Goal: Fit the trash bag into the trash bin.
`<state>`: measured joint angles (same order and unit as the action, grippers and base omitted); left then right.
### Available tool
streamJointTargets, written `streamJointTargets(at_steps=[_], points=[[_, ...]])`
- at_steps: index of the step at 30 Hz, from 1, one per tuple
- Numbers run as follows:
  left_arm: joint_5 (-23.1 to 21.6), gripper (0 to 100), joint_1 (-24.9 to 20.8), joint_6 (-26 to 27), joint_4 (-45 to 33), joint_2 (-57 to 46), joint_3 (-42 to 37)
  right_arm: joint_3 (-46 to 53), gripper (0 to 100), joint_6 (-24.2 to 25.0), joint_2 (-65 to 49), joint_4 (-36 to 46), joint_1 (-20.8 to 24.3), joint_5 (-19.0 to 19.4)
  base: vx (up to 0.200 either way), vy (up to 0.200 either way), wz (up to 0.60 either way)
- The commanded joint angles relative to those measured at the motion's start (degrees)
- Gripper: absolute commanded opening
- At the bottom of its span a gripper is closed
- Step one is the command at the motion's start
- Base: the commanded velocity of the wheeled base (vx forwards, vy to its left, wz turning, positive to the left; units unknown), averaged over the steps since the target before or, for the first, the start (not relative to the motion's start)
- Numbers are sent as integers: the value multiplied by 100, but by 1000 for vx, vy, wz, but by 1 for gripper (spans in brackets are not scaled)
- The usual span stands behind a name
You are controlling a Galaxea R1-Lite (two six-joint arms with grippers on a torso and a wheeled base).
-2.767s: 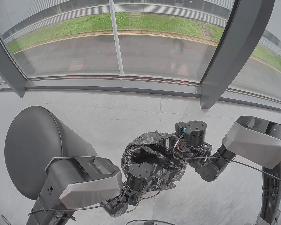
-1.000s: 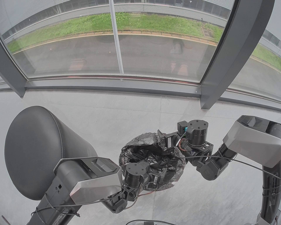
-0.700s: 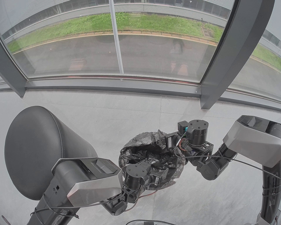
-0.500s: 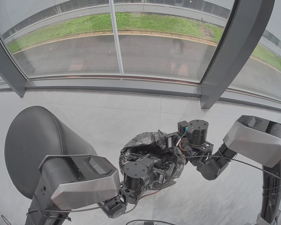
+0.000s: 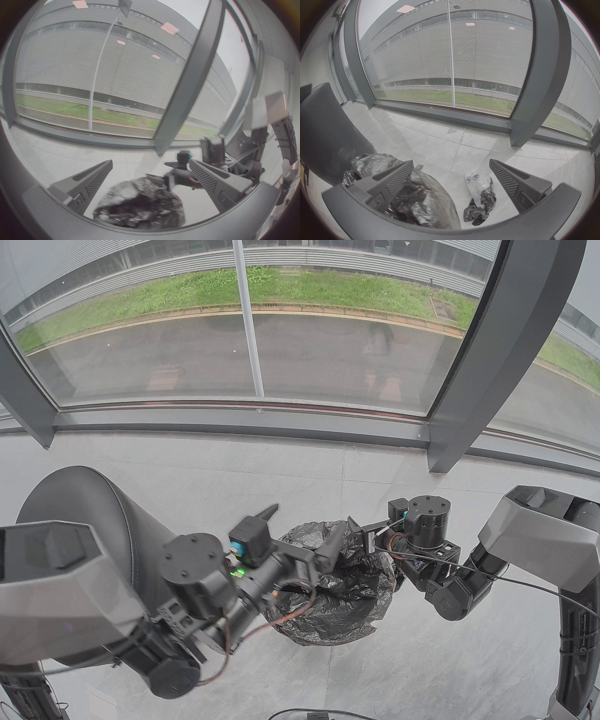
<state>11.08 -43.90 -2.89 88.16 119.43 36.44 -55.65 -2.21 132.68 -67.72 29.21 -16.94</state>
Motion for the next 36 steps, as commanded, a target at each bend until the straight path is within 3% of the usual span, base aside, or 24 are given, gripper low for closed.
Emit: streamJointTargets(at_steps=[1, 8, 12, 23, 36], points=[[-18, 100, 1059, -168, 43, -1300, -831, 177, 100, 142, 126, -180, -478, -11, 0, 0, 0], [-581, 100, 2070, -318, -80, -1502, -822, 318, 100, 142, 197, -251, -724, -37, 0, 0, 0], [-634, 100, 2535, -441, -440, -1475, -559, 204, 100, 106, 372, -128, -820, -178, 0, 0, 0], [-809, 100, 2764, -678, -845, -1361, -409, -1888, 100, 142, 1102, 2448, -1093, -169, 0, 0, 0], [-801, 100, 2720, -687, -792, -983, -392, -3400, 100, 168, 1770, 3283, -1462, -107, 0, 0, 0]])
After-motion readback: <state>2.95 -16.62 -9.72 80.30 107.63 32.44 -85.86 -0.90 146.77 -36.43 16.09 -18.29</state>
